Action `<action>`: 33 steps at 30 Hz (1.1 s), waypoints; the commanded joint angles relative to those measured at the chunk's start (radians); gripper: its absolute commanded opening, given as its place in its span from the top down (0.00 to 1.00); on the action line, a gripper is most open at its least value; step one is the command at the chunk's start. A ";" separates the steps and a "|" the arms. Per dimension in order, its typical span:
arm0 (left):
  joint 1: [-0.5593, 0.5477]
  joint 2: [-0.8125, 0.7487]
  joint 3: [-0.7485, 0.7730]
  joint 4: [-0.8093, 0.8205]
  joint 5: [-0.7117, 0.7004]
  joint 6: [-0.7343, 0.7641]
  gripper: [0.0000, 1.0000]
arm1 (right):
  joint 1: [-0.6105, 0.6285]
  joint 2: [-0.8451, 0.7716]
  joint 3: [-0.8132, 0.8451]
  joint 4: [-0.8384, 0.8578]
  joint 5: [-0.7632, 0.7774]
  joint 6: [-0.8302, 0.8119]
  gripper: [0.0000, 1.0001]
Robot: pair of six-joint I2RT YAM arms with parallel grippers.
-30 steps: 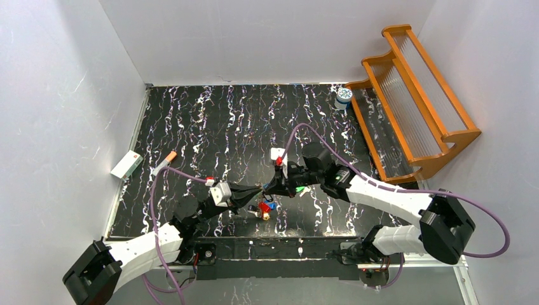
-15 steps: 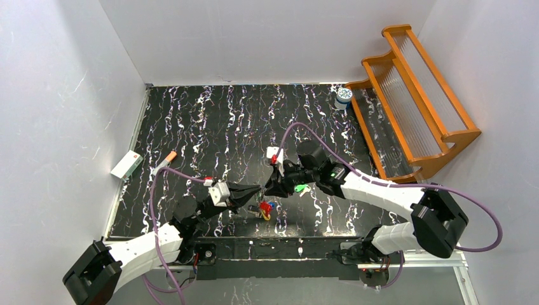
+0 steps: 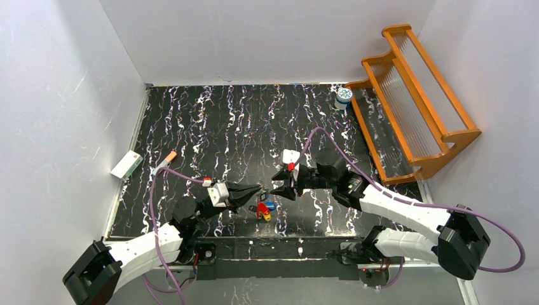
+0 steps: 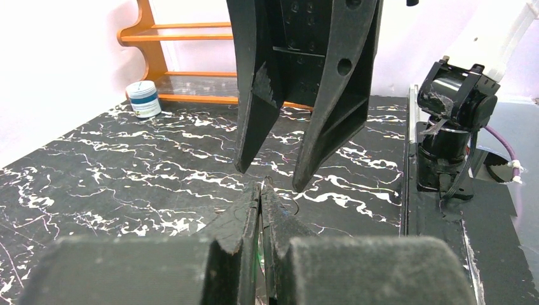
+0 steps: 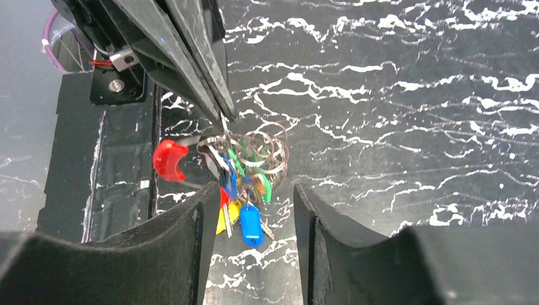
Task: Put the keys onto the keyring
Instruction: Adjust the key on the keyring.
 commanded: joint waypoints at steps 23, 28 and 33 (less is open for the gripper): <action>-0.003 0.012 -0.002 0.065 0.029 -0.002 1.00 | -0.006 0.095 0.026 0.285 -0.159 0.120 0.80; -0.003 0.009 -0.001 0.065 0.029 -0.001 1.00 | -0.005 0.119 0.042 0.267 -0.162 0.117 0.86; -0.003 0.007 -0.002 0.066 0.028 -0.002 1.00 | -0.005 0.140 0.060 0.221 -0.168 0.103 0.97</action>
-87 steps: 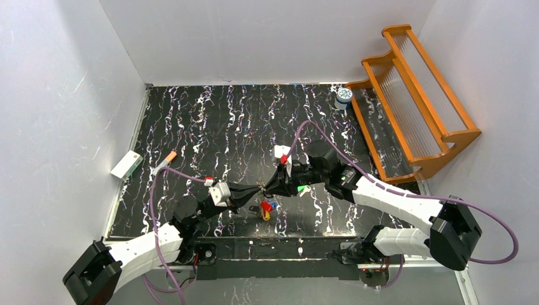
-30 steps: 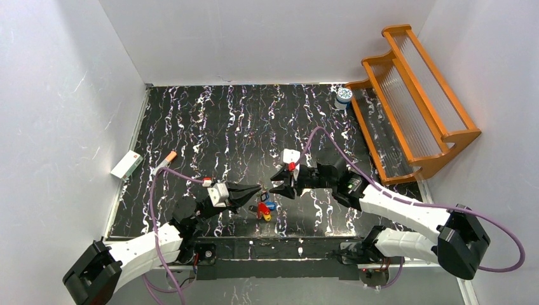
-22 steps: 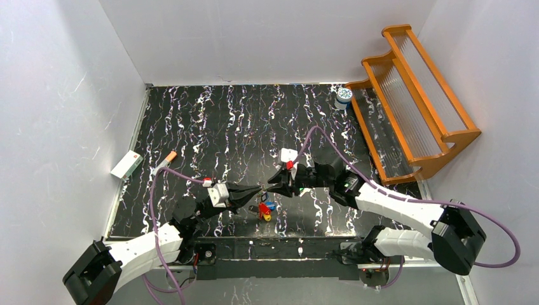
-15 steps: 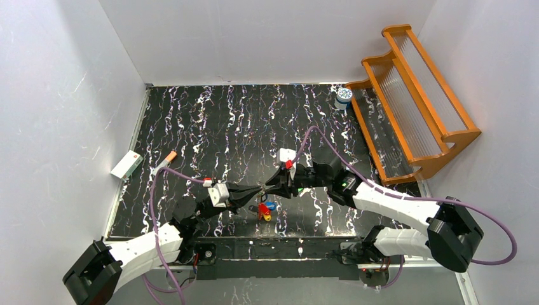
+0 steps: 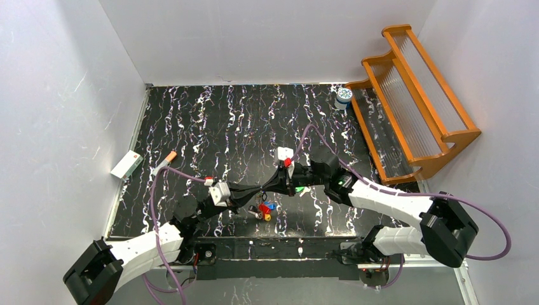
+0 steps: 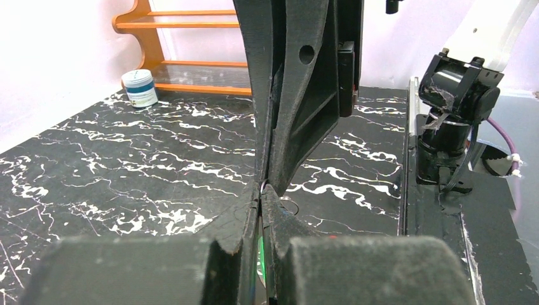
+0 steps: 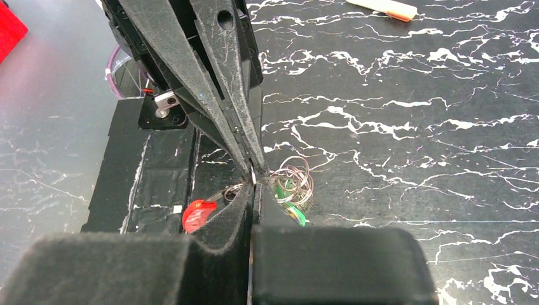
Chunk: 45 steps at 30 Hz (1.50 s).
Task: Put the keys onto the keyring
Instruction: Adjust the key on the keyring.
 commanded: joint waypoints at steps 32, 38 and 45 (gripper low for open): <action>-0.004 0.045 0.163 -0.420 0.026 0.252 0.69 | 0.033 0.173 0.466 -0.920 0.191 -0.364 0.99; -0.004 0.119 0.201 -0.419 0.130 0.257 0.74 | 0.043 0.182 0.469 -0.893 0.167 -0.349 0.99; -0.005 0.161 0.208 -0.370 0.158 0.239 0.81 | 0.055 0.194 0.475 -0.883 0.160 -0.341 0.99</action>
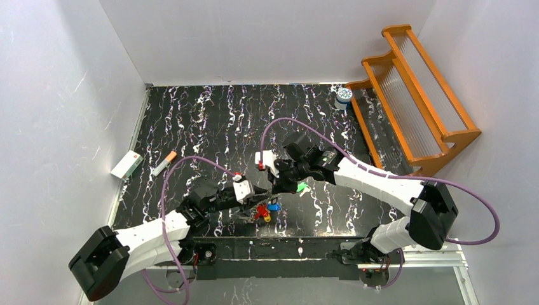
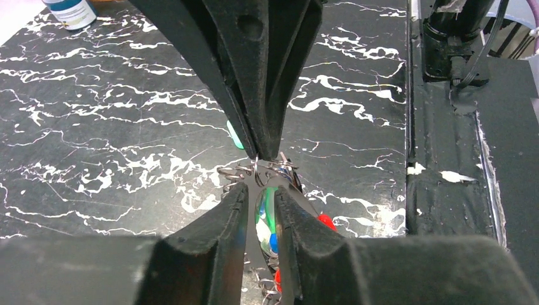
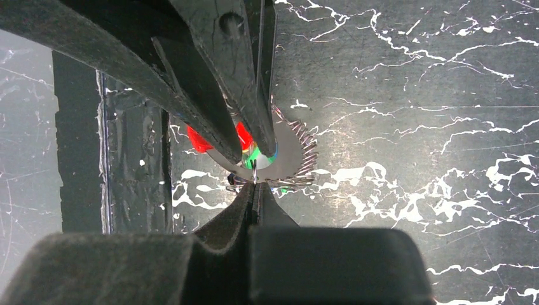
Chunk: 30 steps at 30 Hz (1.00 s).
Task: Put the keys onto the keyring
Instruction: Adjust the key on the keyring.
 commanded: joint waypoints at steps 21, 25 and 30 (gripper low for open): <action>-0.008 0.067 0.039 0.086 0.033 -0.045 0.88 | 0.021 0.011 0.053 0.003 -0.026 0.002 0.99; -0.009 0.073 0.041 0.091 0.027 -0.053 0.88 | 0.021 0.007 0.050 0.006 -0.036 -0.002 0.99; -0.009 0.078 0.037 0.094 0.014 -0.058 1.00 | 0.021 -0.002 0.037 0.026 -0.040 -0.006 0.99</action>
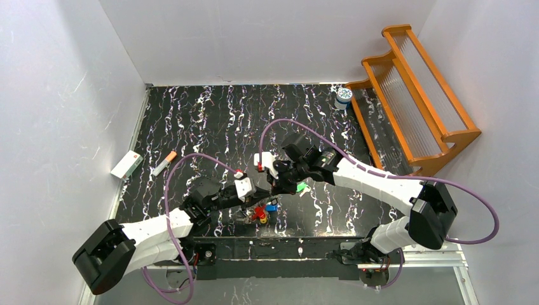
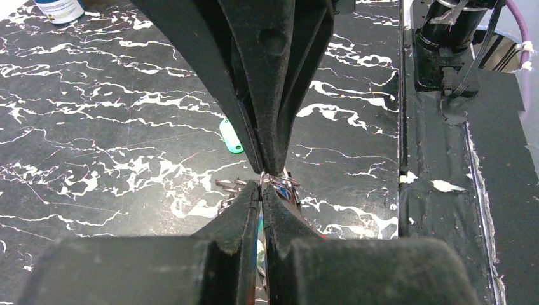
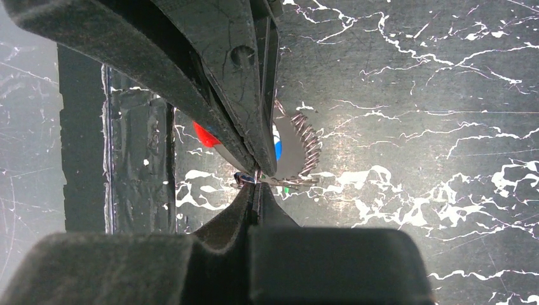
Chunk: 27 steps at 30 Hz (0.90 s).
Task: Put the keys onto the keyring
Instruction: Adjust the key on the keyring.
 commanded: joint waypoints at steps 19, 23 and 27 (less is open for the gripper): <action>-0.007 -0.171 -0.150 0.274 -0.242 -0.214 1.00 | -0.145 -0.219 -0.248 0.415 -0.148 0.156 0.44; -0.006 -0.174 -0.189 0.412 -0.254 -0.250 1.00 | -0.161 -0.218 -0.274 0.468 -0.243 0.175 0.51; -0.005 -0.163 -0.216 0.505 -0.239 -0.264 1.00 | -0.162 -0.191 -0.291 0.550 -0.327 0.201 0.52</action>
